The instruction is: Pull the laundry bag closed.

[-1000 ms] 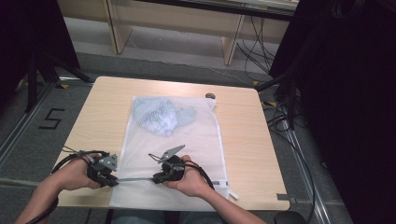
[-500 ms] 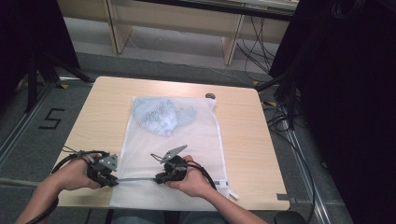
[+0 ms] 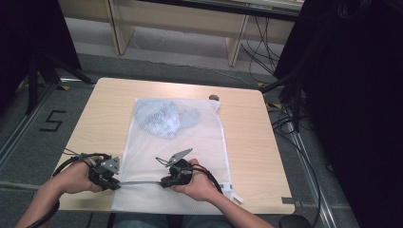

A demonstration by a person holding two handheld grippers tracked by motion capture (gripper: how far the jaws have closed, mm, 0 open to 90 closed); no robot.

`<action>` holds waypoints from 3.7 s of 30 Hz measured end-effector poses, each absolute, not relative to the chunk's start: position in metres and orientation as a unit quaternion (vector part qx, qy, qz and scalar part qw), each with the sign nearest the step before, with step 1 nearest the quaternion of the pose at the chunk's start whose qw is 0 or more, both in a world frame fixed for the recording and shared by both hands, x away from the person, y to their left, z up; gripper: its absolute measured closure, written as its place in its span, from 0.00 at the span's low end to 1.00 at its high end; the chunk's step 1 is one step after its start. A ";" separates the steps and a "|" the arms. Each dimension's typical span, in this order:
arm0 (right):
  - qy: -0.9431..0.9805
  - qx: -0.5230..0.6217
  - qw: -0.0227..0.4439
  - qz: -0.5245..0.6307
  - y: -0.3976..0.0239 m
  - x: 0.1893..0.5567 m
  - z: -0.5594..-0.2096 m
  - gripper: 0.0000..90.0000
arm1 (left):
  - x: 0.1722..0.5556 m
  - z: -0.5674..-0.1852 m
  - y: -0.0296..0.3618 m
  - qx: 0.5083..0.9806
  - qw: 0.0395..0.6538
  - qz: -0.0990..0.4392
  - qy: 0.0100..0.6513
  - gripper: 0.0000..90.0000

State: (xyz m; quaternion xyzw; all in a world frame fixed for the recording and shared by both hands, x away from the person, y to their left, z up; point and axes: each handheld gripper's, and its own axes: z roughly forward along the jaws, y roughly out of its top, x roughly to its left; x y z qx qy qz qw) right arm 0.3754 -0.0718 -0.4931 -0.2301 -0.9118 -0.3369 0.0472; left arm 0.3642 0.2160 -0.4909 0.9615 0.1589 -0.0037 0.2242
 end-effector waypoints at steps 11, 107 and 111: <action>-0.913 -0.233 0.047 -0.333 -0.077 0.376 -0.493 0.92 | 0.364 -0.491 0.216 0.961 0.224 -0.004 0.159 0.91; -0.914 -0.256 0.043 -0.312 -0.115 0.379 -0.490 0.92 | 0.366 -0.490 0.215 0.962 0.223 -0.007 0.158 0.91; -0.914 -0.256 0.042 -0.312 -0.118 0.380 -0.489 0.92 | 0.366 -0.491 0.215 0.962 0.224 -0.007 0.158 0.91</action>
